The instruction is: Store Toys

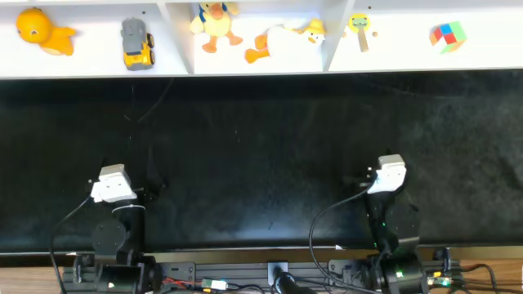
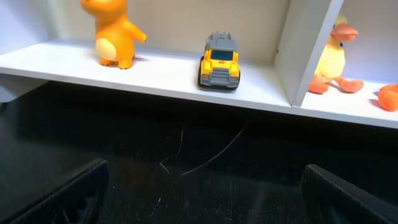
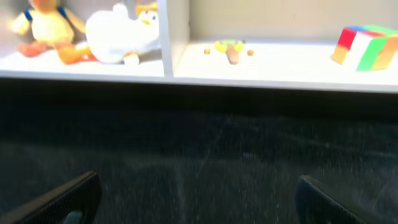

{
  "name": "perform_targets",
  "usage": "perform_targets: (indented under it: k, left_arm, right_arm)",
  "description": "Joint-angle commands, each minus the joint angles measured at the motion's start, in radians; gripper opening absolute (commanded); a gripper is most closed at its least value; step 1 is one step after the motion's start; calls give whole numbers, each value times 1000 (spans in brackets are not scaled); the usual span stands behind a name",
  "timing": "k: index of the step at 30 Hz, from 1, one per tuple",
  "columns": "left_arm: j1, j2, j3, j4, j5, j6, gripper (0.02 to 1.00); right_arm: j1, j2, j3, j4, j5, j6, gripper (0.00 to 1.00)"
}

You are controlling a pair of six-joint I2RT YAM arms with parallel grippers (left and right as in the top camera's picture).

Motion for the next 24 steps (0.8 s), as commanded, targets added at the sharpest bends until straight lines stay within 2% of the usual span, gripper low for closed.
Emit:
perform_targets:
  k: [1, 11, 17, 18, 20, 24]
  left_arm:
    - [4, -9, -2, -2, -5, 21, 998]
    - [4, -9, -2, -2, -5, 21, 998]
    - [4, -9, -2, -2, -5, 21, 998]
    - [4, -9, -2, -2, -5, 21, 998]
    - [4, -9, -2, -2, -5, 21, 998]
    - [4, -9, -2, -2, -5, 21, 998]
  right_arm:
    - [3, -24, -5, 8, 8, 7, 996]
    - [-54, -134, -5, 22, 9, 7, 996]
    - [-126, -137, -5, 8, 8, 7, 996]
    - [-135, -137, -5, 5, 7, 7, 958]
    - [-142, -137, -5, 5, -5, 7, 998]
    - [-142, -137, -5, 5, -12, 7, 993]
